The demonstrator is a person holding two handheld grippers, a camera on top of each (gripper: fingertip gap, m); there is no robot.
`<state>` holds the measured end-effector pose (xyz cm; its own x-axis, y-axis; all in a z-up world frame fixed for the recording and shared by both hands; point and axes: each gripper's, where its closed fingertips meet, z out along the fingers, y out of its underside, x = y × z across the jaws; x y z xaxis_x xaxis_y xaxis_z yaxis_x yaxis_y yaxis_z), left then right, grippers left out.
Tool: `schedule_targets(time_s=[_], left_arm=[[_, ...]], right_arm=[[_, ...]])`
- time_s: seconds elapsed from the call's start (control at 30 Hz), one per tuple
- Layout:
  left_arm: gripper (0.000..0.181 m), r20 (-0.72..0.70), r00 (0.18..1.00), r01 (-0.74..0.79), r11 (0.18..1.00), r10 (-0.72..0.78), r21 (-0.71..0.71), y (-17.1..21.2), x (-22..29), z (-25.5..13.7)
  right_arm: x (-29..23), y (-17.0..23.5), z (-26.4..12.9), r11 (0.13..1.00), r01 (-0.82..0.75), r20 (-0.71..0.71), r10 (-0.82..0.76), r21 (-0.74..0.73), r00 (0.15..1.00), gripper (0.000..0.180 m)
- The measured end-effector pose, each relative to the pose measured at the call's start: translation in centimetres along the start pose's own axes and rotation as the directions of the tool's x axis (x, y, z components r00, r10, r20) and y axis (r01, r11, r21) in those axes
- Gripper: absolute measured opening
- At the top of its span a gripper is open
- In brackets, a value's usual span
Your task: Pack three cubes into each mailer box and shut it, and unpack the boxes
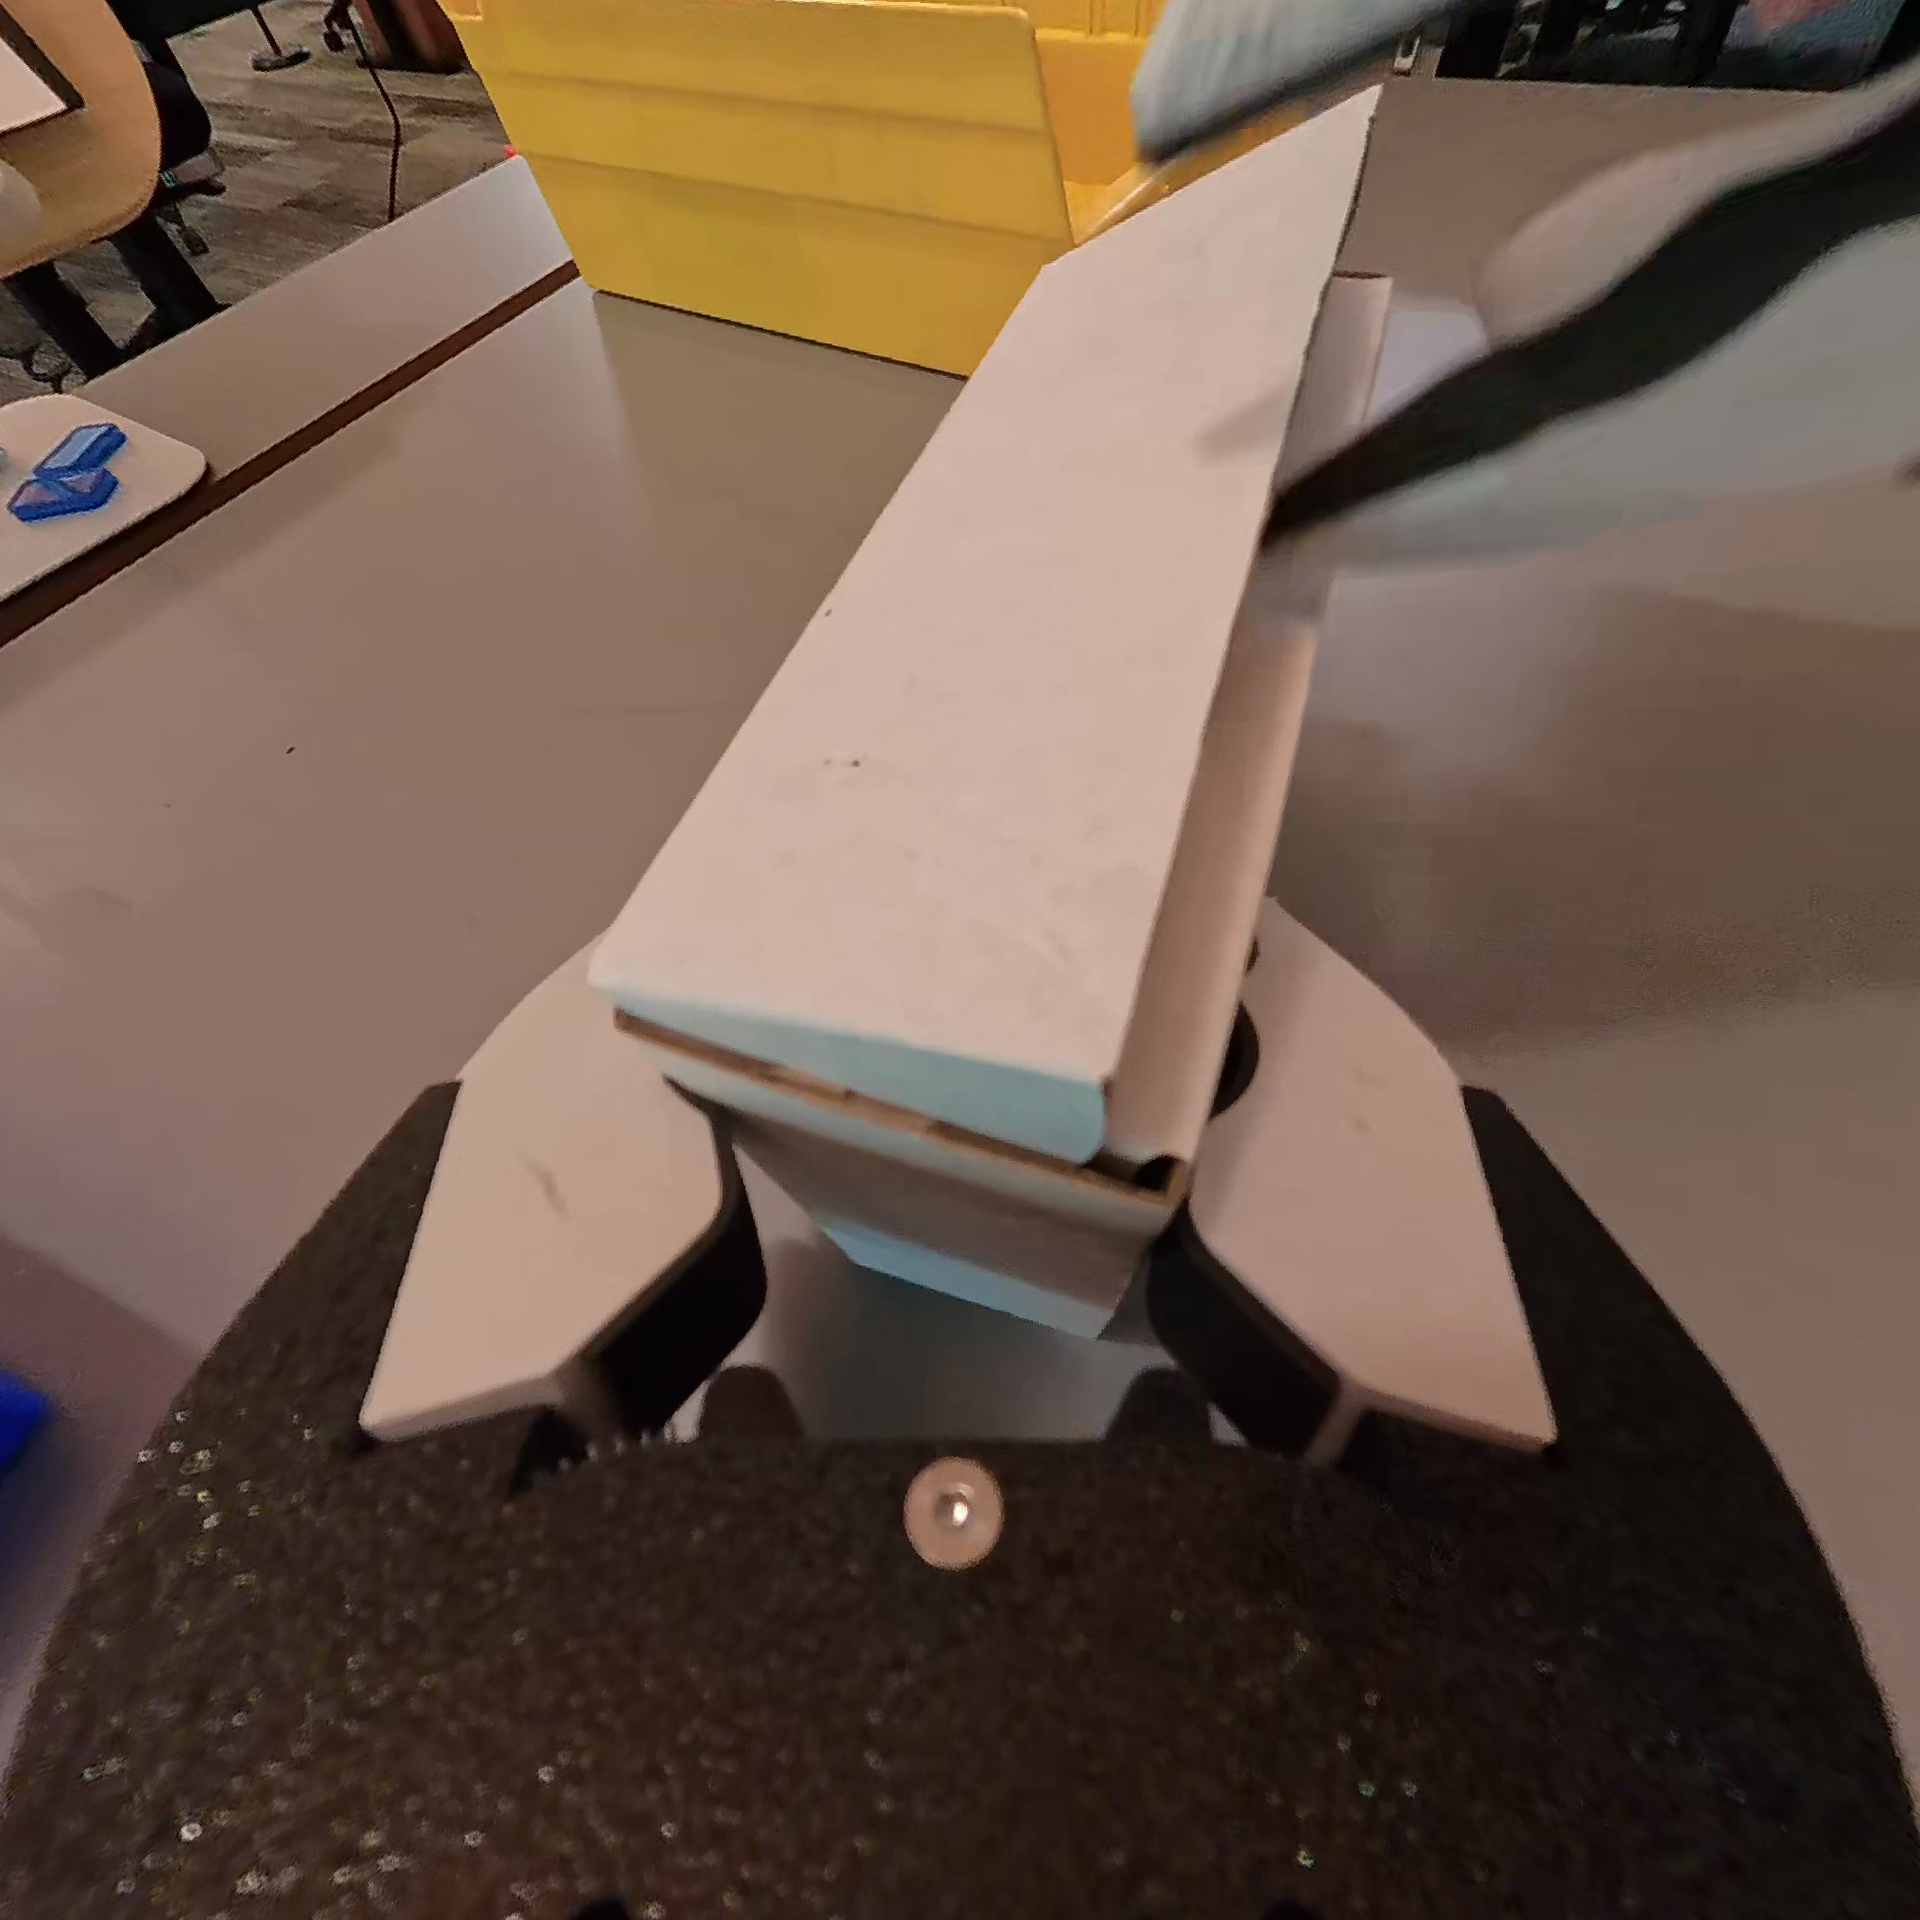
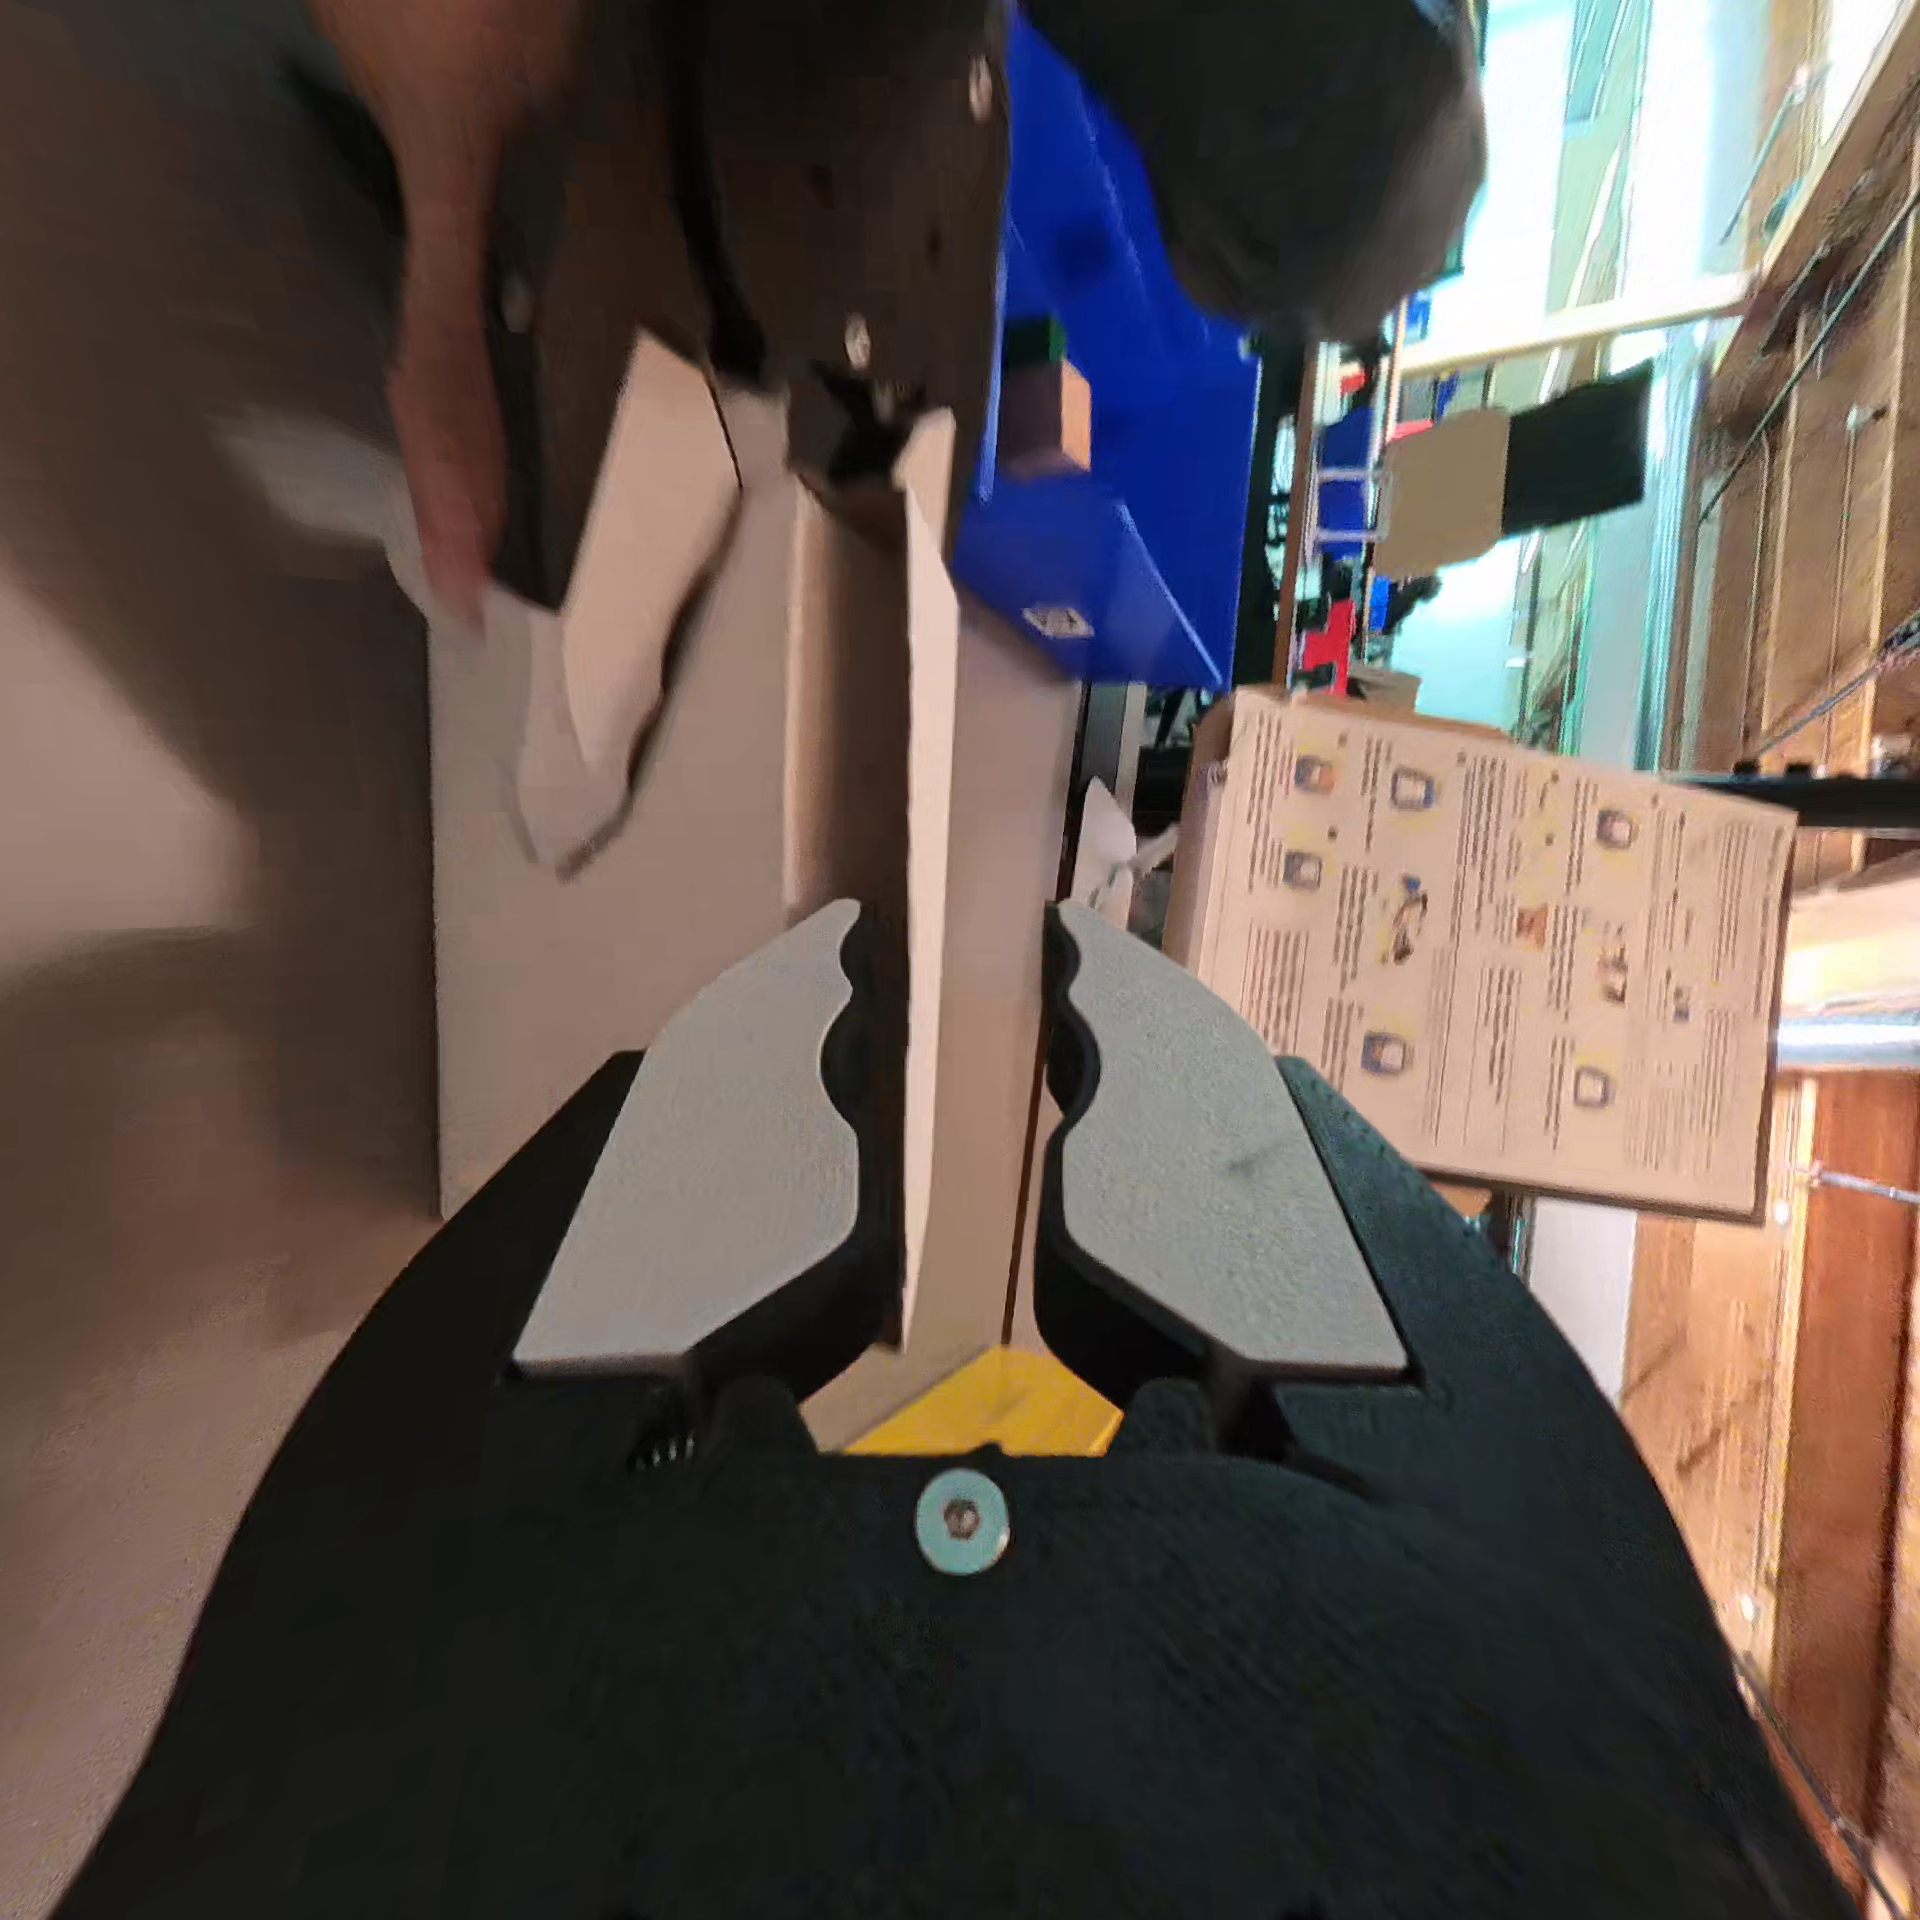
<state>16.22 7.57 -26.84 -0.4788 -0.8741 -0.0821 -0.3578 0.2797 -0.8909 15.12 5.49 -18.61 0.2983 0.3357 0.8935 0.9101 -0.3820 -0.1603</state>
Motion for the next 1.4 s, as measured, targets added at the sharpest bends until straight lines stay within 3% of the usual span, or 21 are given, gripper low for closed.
schedule_targets(time_s=[0.17,0.23,0.27,0.43,0.63,0.73,0.83,0.9,1.0,1.1,1.23,1.33,1.4], left_arm=[[0.094,0.009,1.0,-0.005,1.0,0.005,0.001,0.0,0.0,-0.1],[0.093,0.009,1.0,0.004,1.0,-0.004,0.002,0.0,-0.1,-0.1],[0.093,0.014,1.0,0.001,1.0,-0.001,0.002,0.1,-0.1,-0.2],[0.092,0.013,1.0,-0.014,1.0,0.014,-0.003,0.0,0.0,0.0],[0.093,0.012,1.0,-0.002,1.0,0.002,-0.001,0.0,-0.1,-0.1],[0.093,0.004,1.0,-0.013,1.0,0.013,-0.001,0.0,0.1,0.0],[0.093,0.001,1.0,-0.017,1.0,0.017,0.001,0.0,0.1,-0.1],[0.093,-0.013,1.0,-0.02,1.0,0.02,0.002,0.0,0.2,-0.1],[0.092,-0.031,0.999,-0.043,0.999,0.044,0.007,0.0,0.5,-0.1],[0.093,-0.021,0.999,-0.045,0.999,0.045,0.007,0.0,0.4,-0.1],[0.094,-0.009,0.999,-0.045,0.999,0.045,0.002,0.1,0.3,-0.2],[0.099,0.023,0.997,-0.074,0.997,0.074,0.008,-0.3,-1.0,-2.2],[0.082,0.037,0.996,-0.087,0.995,0.085,0.044,-2.0,-2.0,-5.3]], right_arm=[[0.2,-2.0,2.6,0.985,0.166,-0.08,-0.169,-0.042,0.982,0.021],[0.0,-2.1,3.1,0.975,0.21,-0.053,-0.214,-0.078,0.975,0.01],[-0.4,-2.0,3.1,0.976,0.201,-0.015,-0.203,-0.083,0.979,0.001],[0.0,-1.8,3.0,0.986,-0.162,0.113,0.164,-0.031,0.98,0.002],[0.3,-1.8,3.2,0.965,-0.259,0.203,0.262,-0.045,0.943,0.009],[0.4,-1.6,3.0,0.979,-0.204,0.181,0.203,-0.012,0.962,0.024],[0.1,1.6,1.9,0.985,0.016,0.165,0.012,-0.169,0.986,0.022],[-0.7,1.6,1.6,0.986,-0.055,0.222,0.089,-0.155,0.971,0.006],[0.1,1.6,1.5,0.966,-0.229,0.228,0.251,-0.119,0.941,0.002],[0.4,1.4,1.6,0.89,-0.438,0.261,0.455,-0.124,0.851,0.004],[0.1,1.9,1.7,0.959,-0.228,0.211,0.26,-0.167,0.942,0.003],[0.0,1.6,1.1,0.945,-0.275,0.238,0.312,-0.177,0.92,0.002],[0.2,2.1,1.1,0.93,-0.308,0.219,0.35,-0.202,0.911,0.001]])
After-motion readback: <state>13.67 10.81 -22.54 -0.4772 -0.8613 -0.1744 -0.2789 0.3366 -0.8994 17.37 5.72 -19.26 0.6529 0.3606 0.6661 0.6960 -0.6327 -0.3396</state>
